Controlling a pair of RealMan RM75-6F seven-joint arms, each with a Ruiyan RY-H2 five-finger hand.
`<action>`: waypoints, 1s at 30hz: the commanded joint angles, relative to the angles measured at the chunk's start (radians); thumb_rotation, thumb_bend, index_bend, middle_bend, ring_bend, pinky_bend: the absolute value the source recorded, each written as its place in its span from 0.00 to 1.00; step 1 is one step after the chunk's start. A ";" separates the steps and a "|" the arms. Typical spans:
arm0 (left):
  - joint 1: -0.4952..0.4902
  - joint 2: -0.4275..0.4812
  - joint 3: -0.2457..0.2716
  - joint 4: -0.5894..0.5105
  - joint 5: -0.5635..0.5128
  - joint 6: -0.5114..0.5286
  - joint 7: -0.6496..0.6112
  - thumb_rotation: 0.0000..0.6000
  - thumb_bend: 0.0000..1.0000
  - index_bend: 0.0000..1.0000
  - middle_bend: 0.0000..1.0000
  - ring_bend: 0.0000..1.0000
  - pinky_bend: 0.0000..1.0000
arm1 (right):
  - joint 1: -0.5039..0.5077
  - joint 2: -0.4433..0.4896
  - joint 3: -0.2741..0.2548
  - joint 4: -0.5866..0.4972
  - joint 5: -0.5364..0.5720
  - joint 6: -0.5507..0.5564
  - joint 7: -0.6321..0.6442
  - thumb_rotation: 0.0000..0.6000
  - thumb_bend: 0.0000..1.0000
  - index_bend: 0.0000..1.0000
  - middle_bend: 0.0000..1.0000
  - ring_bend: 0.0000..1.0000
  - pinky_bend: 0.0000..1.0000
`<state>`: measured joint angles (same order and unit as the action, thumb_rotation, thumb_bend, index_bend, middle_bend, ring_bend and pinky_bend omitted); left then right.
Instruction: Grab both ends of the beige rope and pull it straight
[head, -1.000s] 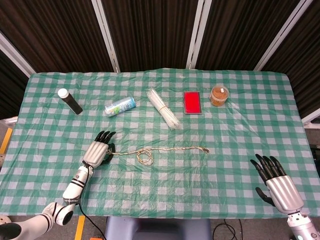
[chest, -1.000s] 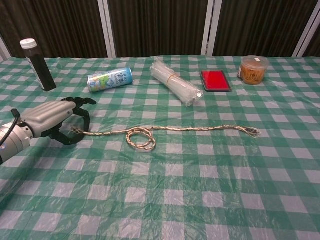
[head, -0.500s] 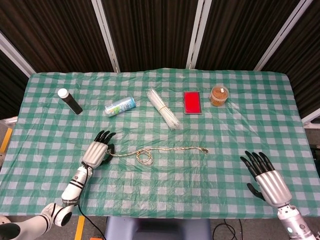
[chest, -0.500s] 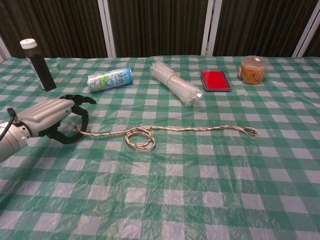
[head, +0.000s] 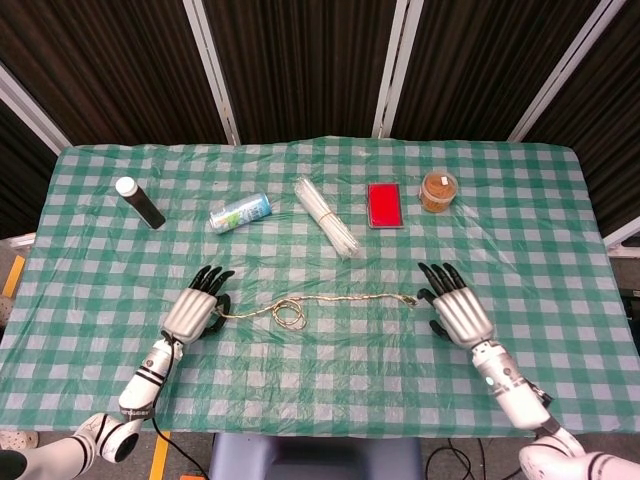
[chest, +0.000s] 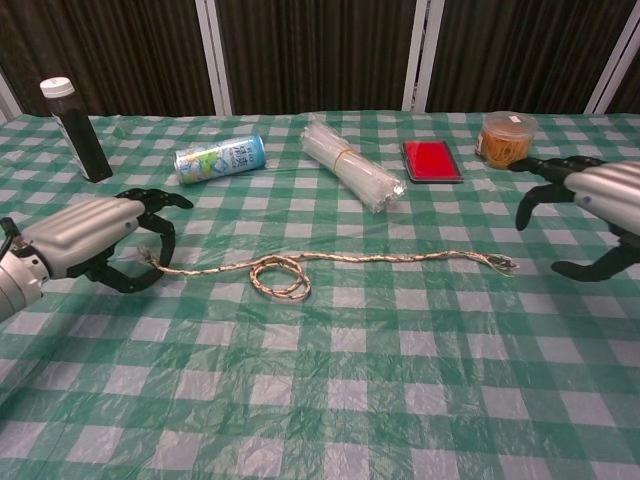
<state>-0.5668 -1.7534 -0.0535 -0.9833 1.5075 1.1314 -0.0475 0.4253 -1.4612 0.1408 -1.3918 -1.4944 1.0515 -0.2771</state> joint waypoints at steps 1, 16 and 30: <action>0.001 0.003 -0.001 -0.003 -0.004 -0.001 0.001 1.00 0.46 0.64 0.09 0.00 0.02 | 0.065 -0.089 0.040 0.083 0.058 -0.056 -0.067 1.00 0.39 0.48 0.00 0.00 0.00; 0.000 0.013 -0.001 0.007 -0.009 -0.003 -0.020 1.00 0.46 0.64 0.09 0.00 0.02 | 0.173 -0.250 0.065 0.236 0.184 -0.121 -0.180 1.00 0.44 0.57 0.00 0.00 0.00; -0.005 0.010 0.000 0.012 -0.010 -0.008 -0.018 1.00 0.46 0.64 0.09 0.00 0.02 | 0.200 -0.264 0.048 0.268 0.237 -0.131 -0.205 1.00 0.49 0.67 0.00 0.00 0.00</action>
<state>-0.5717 -1.7437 -0.0531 -0.9713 1.4974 1.1235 -0.0650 0.6250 -1.7258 0.1892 -1.1239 -1.2573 0.9208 -0.4816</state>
